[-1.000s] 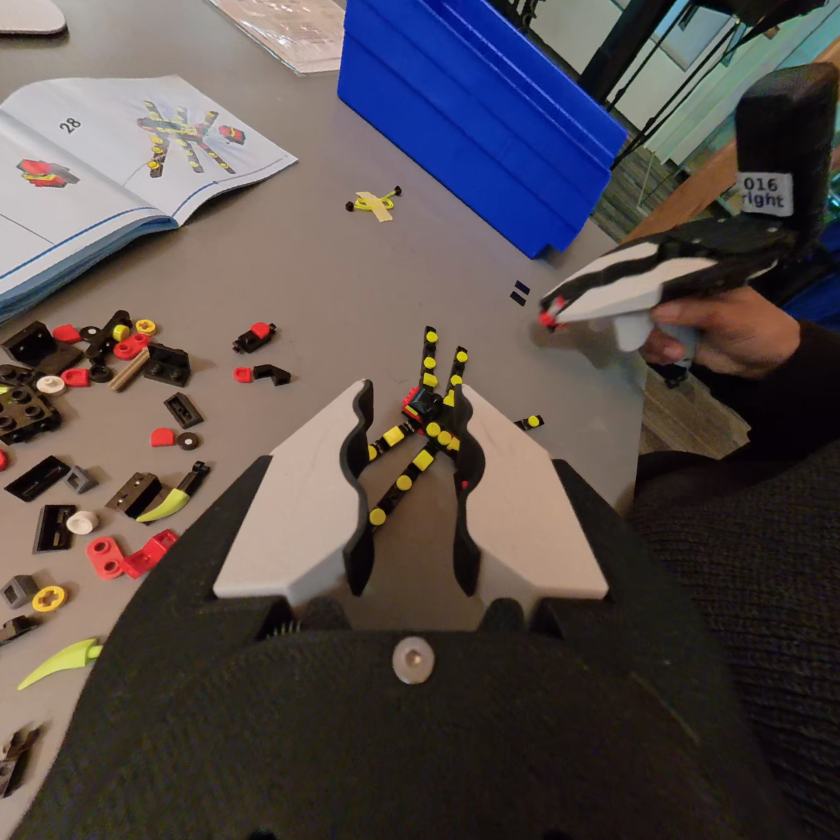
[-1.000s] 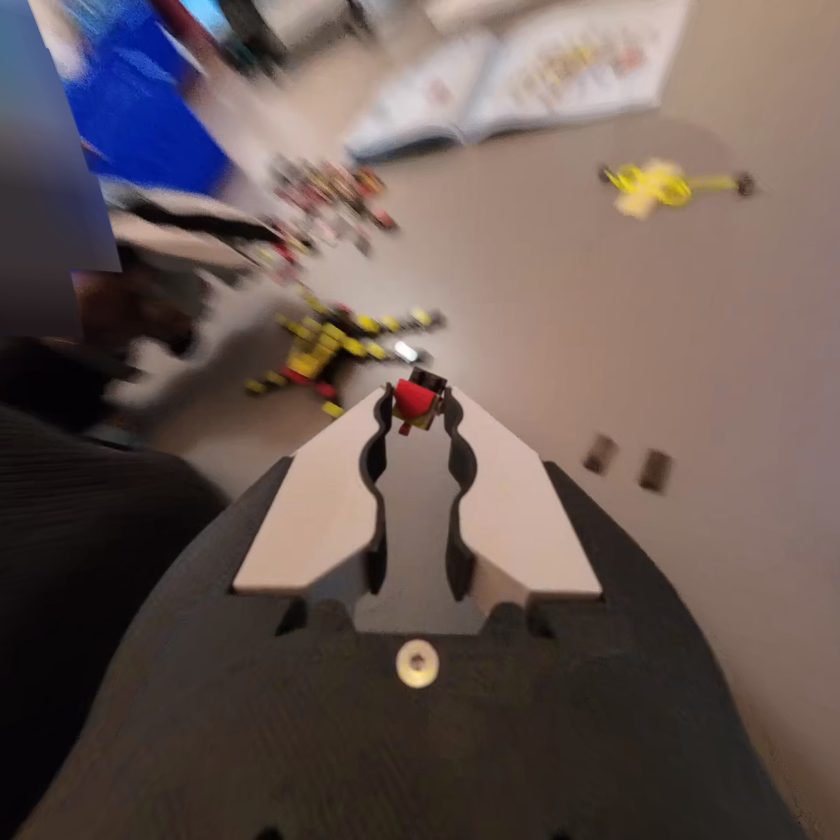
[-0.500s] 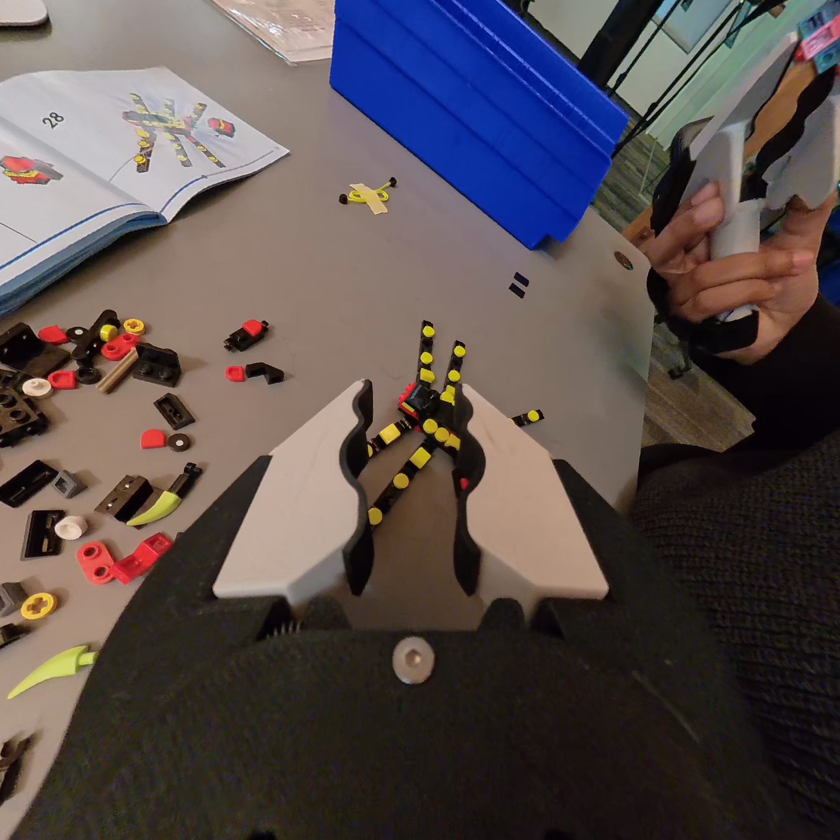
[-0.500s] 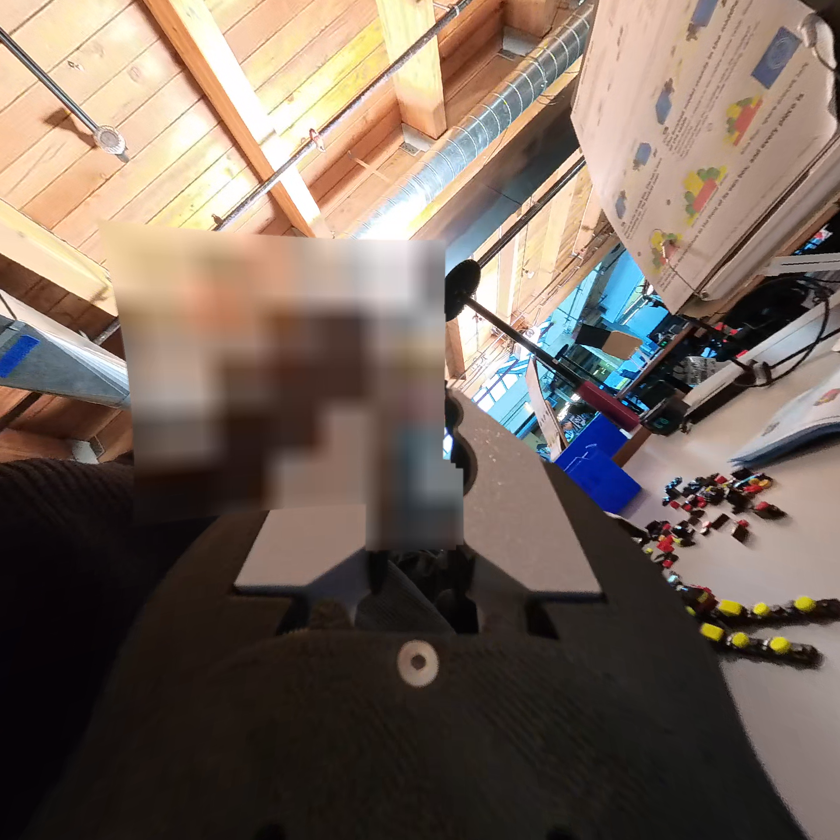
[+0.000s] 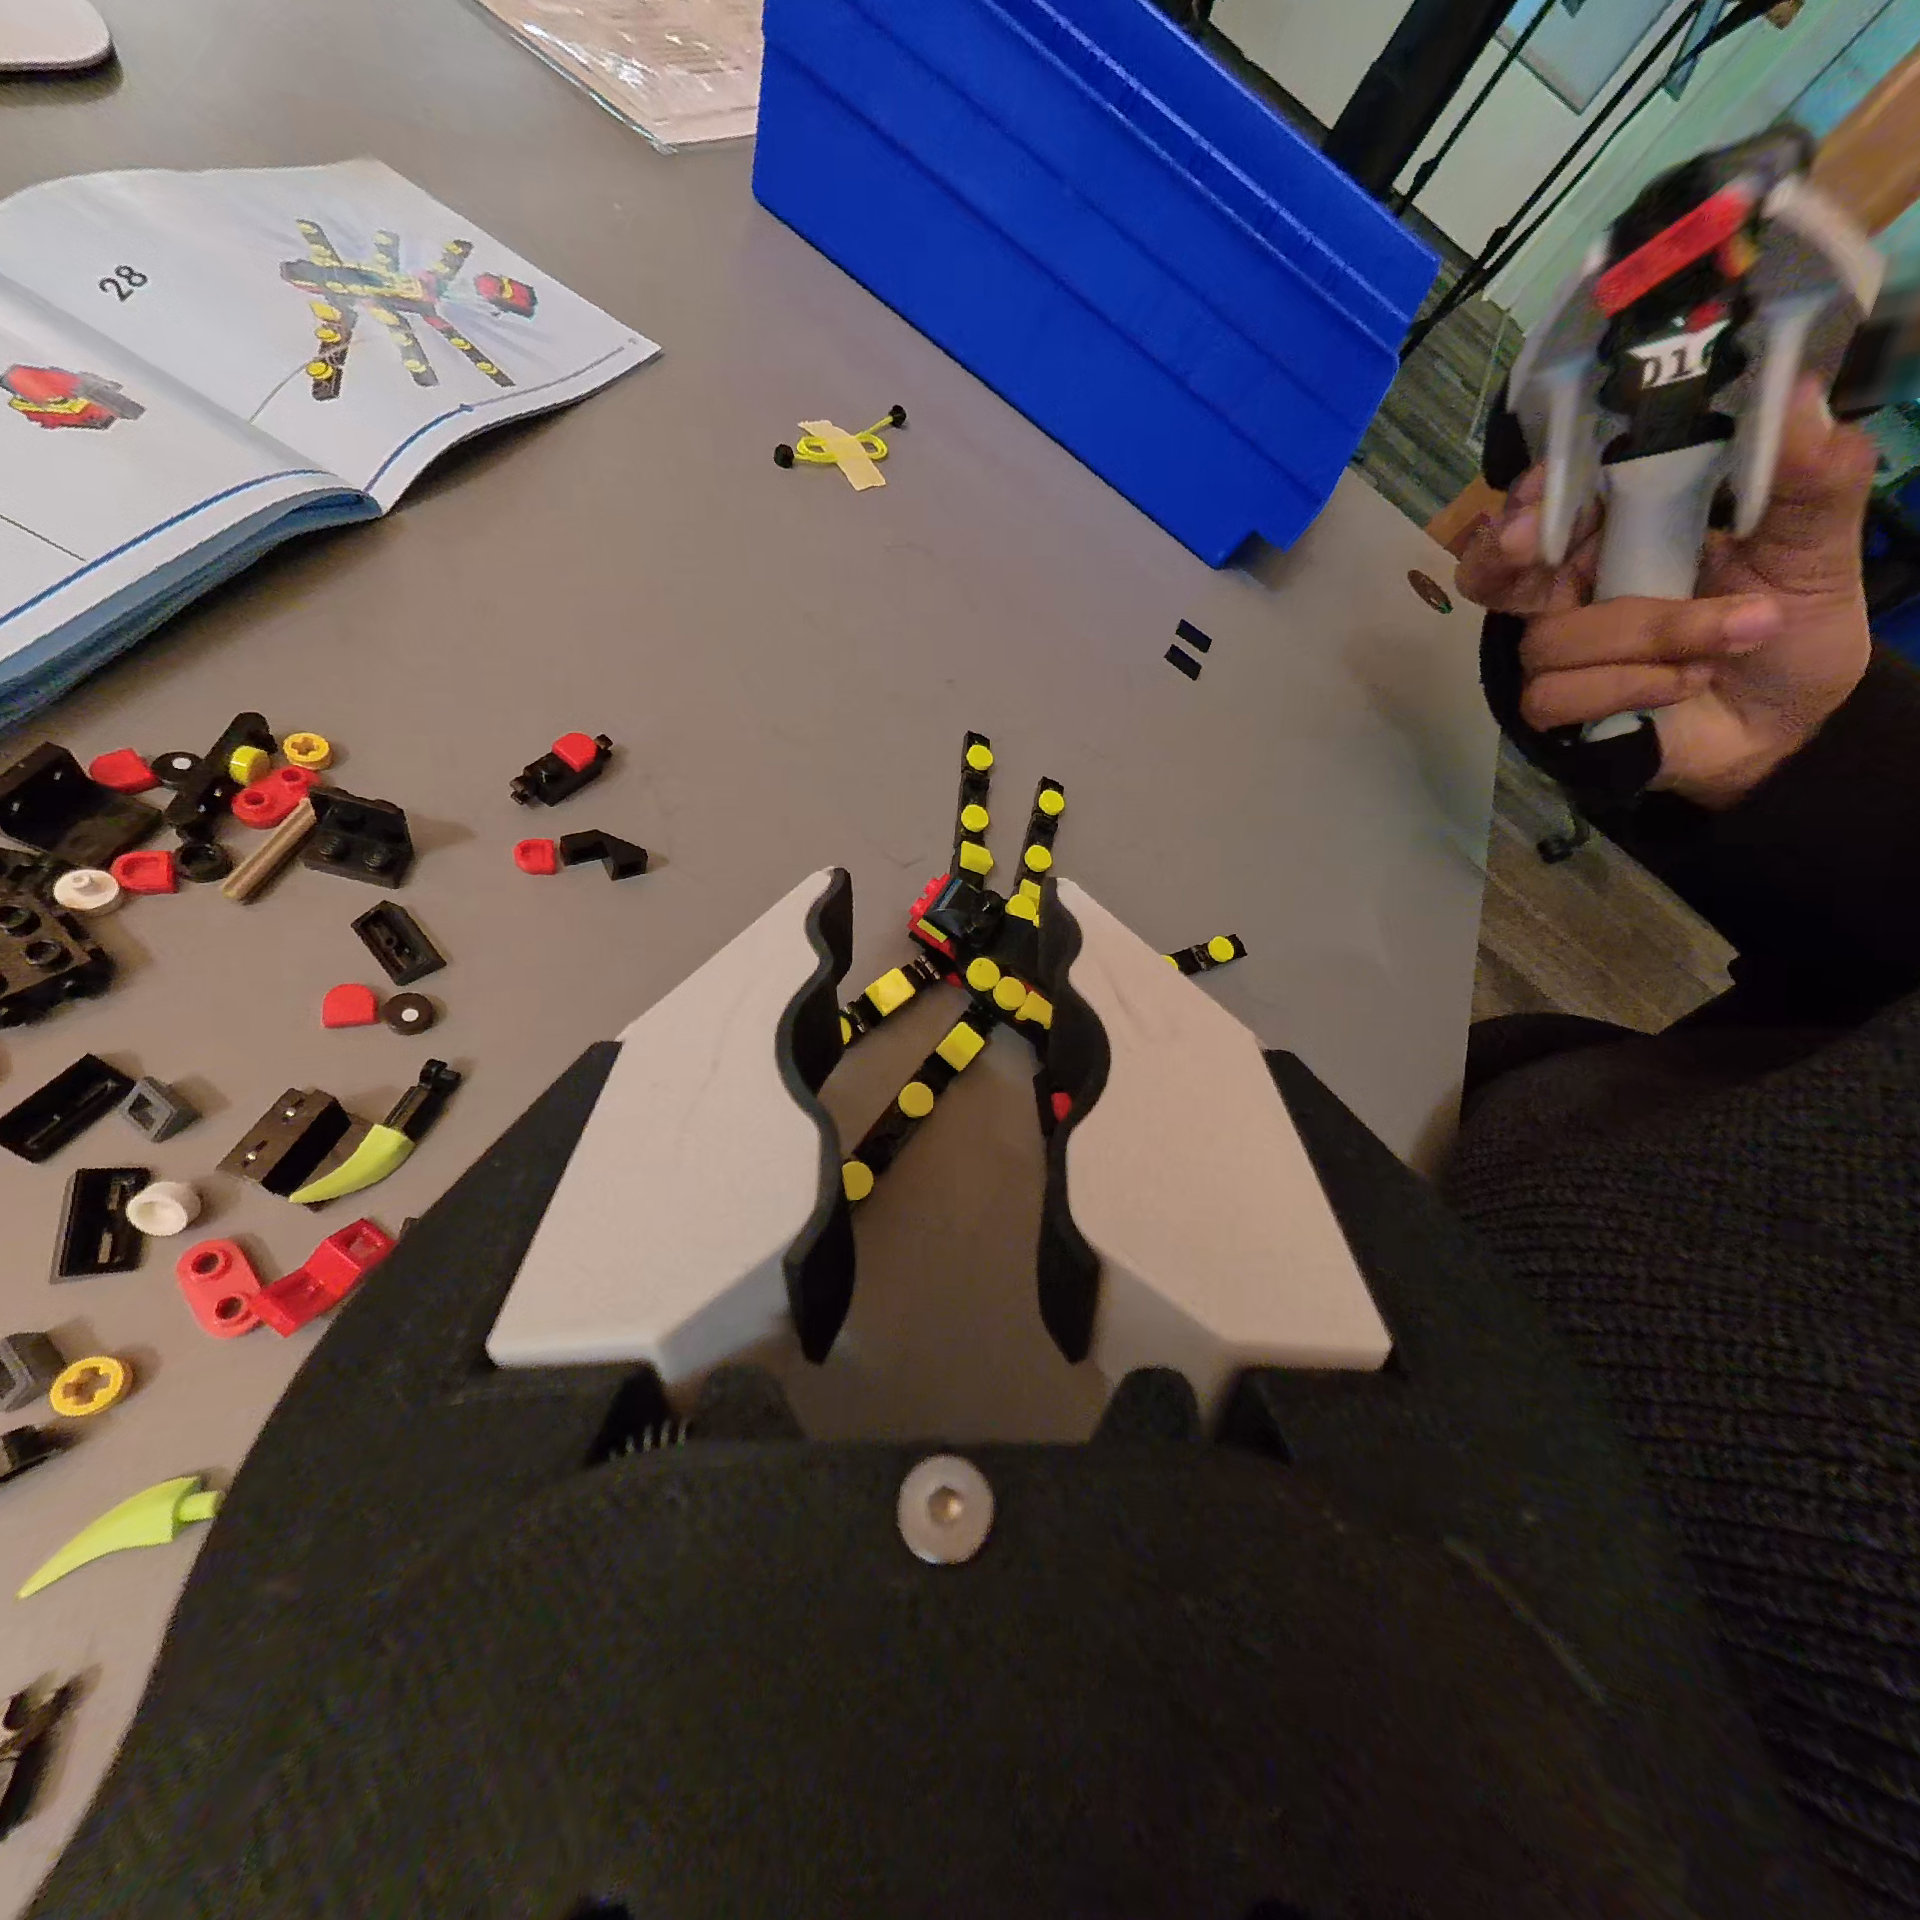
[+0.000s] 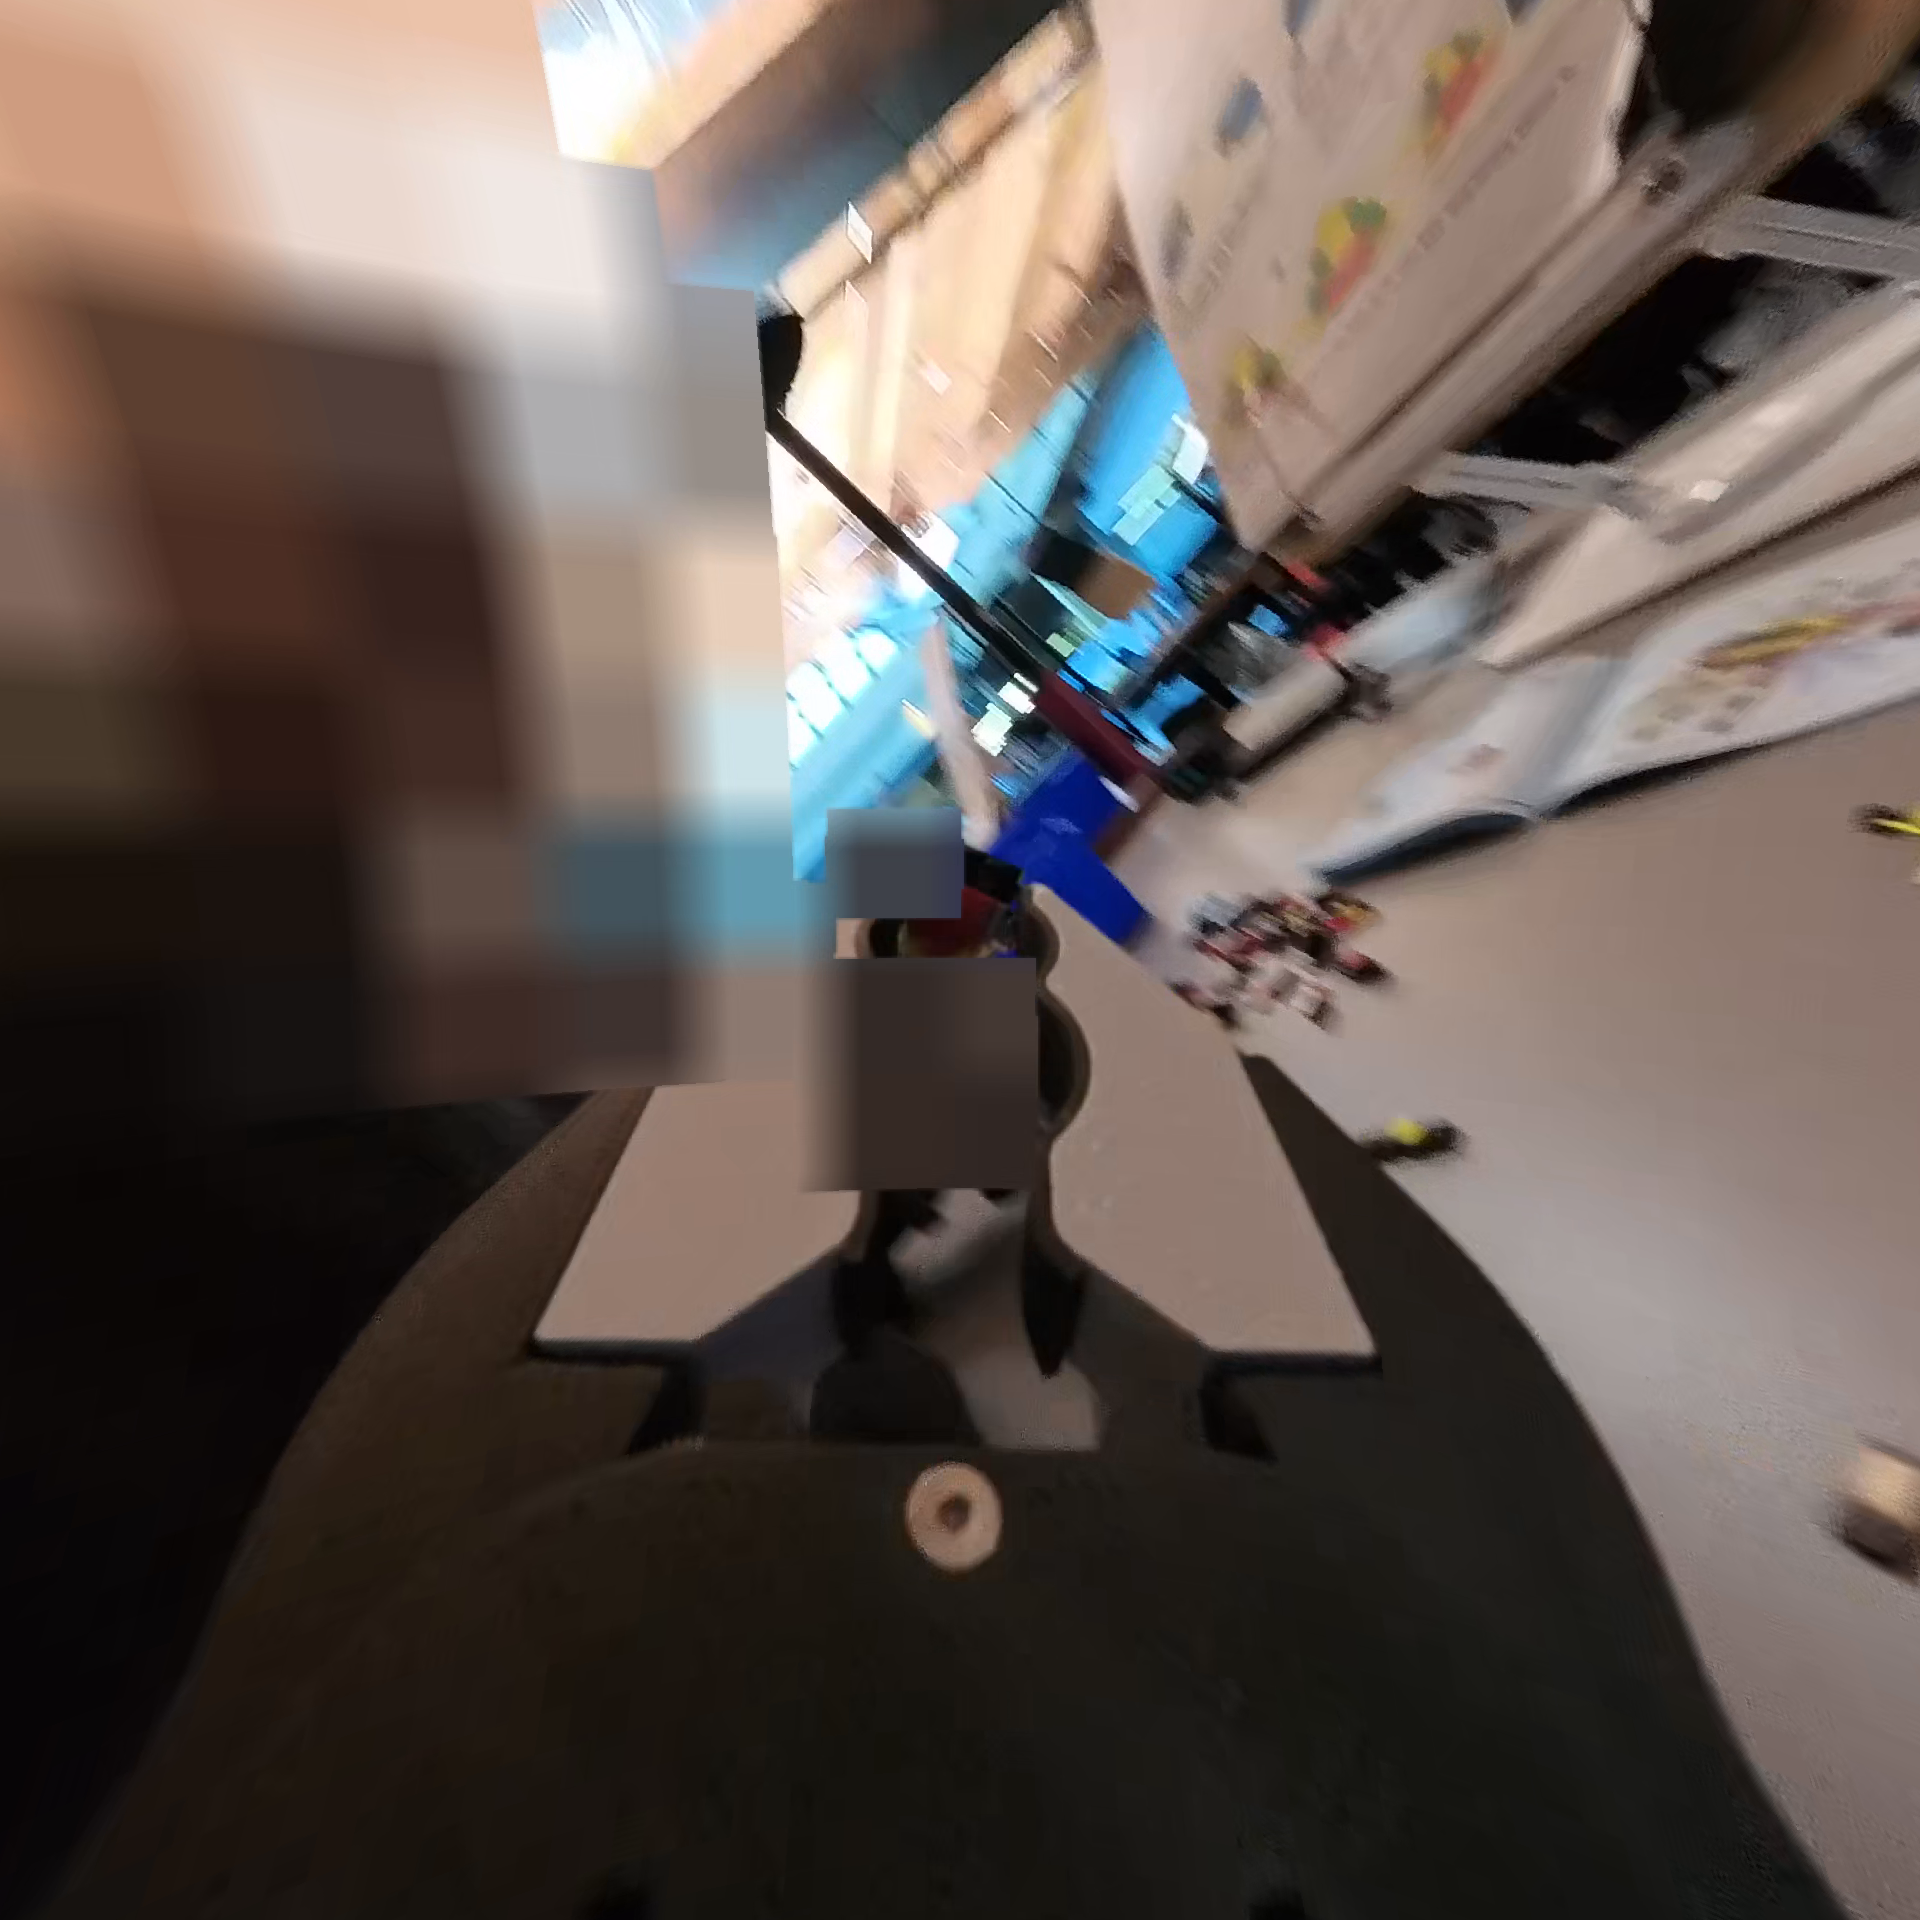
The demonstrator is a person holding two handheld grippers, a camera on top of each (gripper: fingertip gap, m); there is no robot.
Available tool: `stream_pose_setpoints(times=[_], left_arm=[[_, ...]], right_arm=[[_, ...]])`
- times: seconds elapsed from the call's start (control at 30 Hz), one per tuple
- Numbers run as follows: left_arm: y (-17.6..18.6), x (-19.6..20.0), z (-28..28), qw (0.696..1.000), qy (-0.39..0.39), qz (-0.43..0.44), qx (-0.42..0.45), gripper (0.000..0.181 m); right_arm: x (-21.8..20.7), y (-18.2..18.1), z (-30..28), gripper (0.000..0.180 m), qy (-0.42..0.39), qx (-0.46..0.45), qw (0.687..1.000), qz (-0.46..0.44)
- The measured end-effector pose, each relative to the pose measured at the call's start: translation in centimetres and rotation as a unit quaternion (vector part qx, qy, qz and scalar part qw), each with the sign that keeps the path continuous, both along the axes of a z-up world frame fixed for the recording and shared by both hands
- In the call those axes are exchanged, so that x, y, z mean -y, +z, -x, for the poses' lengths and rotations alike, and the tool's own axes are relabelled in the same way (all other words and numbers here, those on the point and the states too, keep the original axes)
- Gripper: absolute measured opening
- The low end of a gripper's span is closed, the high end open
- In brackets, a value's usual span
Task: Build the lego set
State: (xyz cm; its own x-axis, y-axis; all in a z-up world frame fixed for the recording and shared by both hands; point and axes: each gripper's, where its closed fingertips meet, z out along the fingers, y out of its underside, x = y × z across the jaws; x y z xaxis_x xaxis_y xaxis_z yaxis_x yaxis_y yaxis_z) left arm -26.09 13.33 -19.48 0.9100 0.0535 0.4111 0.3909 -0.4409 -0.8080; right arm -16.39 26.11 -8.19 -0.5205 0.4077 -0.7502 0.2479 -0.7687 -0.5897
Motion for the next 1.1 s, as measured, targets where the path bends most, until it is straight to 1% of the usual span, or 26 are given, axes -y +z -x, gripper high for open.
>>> stream_pose_setpoints(times=[0.03, 0.1, 0.17, 0.2, 0.37, 0.47, 0.57, 0.63, 0.73, 0.97, 1.1], left_arm=[[0.0, 0.0, 0.0, 1.0, 0.001, -0.001, -0.001, 0.033], [0.0, 0.0, 0.1, 1.0, 0.001, -0.001, -0.003, 0.033], [0.0, 0.1, 0.3, 1.0, 0.002, -0.003, -0.008, 0.033], [-0.1, 0.1, 0.4, 1.0, 0.003, -0.004, -0.012, 0.032], [-0.2, -0.2, 1.1, 1.0, 0.018, -0.009, -0.022, 0.03], [-0.5, -0.6, 1.2, 0.999, 0.022, -0.008, -0.036, 0.029], [-0.9, -0.9, 1.2, 0.999, 0.021, -0.003, -0.047, 0.029], [-1.1, -1.0, 1.2, 0.998, 0.021, 0.002, -0.052, 0.029], [-1.3, -1.1, 1.3, 0.998, 0.023, 0.006, -0.06, 0.028], [-1.4, -1.0, 1.4, 0.998, 0.025, 0.007, -0.057, 0.028], [-1.3, -1.0, 1.3, 0.998, 0.023, 0.004, -0.058, 0.028]], right_arm=[[0.1, -1.1, 0.4, 0.02, -0.005, 0.027, 0.998, -0.048], [0.0, -3.4, 0.9, 0.02, -0.017, 0.065, 0.985, -0.157], [-0.7, -6.2, 1.5, 0.02, -0.027, 0.098, 0.96, -0.26], [-1.1, -7.4, 1.8, 0.02, -0.026, 0.117, 0.948, -0.295], [-2.5, -11.3, 1.9, 0.021, -0.028, 0.204, 0.895, -0.397], [-2.0, -12.9, 1.3, 0.021, -0.007, 0.234, 0.872, -0.43], [-1.6, -14.1, 0.7, 0.021, 0.013, 0.251, 0.842, -0.478], [-1.3, -14.6, 0.5, 0.021, 0.021, 0.254, 0.828, -0.499], [-1.2, -15.0, 0.3, 0.021, 0.026, 0.262, 0.82, -0.508], [-1.9, -15.2, 0.4, 0.021, 0.009, 0.285, 0.836, -0.469], [-2.7, -15.6, 0.2, 0.021, -0.002, 0.305, 0.835, -0.459]])
